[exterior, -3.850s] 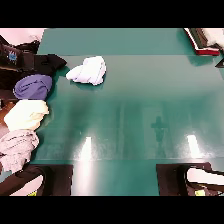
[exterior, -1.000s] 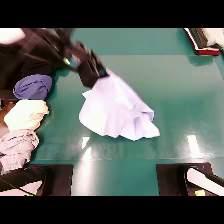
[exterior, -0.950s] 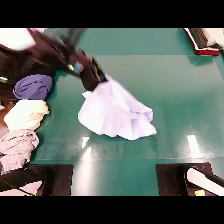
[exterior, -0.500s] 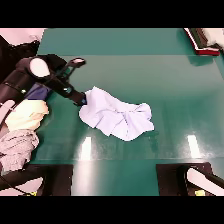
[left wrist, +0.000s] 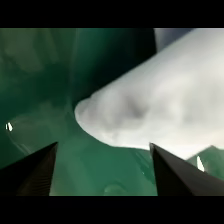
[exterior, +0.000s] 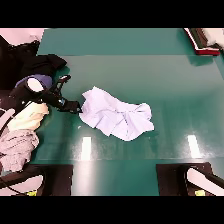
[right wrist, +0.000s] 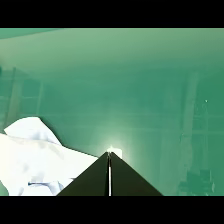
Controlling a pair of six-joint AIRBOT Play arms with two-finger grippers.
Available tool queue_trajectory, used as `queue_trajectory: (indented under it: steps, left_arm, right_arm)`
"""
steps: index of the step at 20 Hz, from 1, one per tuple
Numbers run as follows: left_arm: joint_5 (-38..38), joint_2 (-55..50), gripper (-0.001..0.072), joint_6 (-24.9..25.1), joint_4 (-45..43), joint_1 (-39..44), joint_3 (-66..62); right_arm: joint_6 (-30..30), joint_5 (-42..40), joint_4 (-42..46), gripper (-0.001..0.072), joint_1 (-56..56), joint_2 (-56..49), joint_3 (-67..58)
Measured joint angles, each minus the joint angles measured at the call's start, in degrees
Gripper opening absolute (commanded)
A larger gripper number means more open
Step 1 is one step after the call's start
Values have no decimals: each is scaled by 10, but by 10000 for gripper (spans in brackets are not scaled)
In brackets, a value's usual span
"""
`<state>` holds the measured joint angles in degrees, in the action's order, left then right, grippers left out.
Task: Fold the shirts.
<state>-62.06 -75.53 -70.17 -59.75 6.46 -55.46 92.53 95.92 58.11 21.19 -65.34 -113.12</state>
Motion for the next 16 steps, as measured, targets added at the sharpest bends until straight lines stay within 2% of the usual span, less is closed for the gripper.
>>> queue_trajectory:
  steps: [4, 8, 9, 11, 12, 16]
  left_arm:
    - [46, -6, 661, 1, 10, 13, 25]
    - [60, -30, 659, 0, 26, 28, 32]
    - [65, -34, 583, 0, 37, 31, 33]
    - [70, -39, 103, 0, 37, 35, 33]
    - [70, -40, 26, 0, 38, 37, 30]
    - [43, -41, 25, 0, 38, 39, -7]
  right_arm:
    - [0, 0, 0, 19, 0, 0, 0]
    - [0, 3, 0, 19, 0, 0, 0]
    - [0, 4, 0, 18, 0, 0, 0]
    - [0, 7, 0, 19, 0, 0, 0]
    - [0, 8, 0, 18, 0, 0, 0]
    - [0, 16, 0, 19, 0, 11, 44]
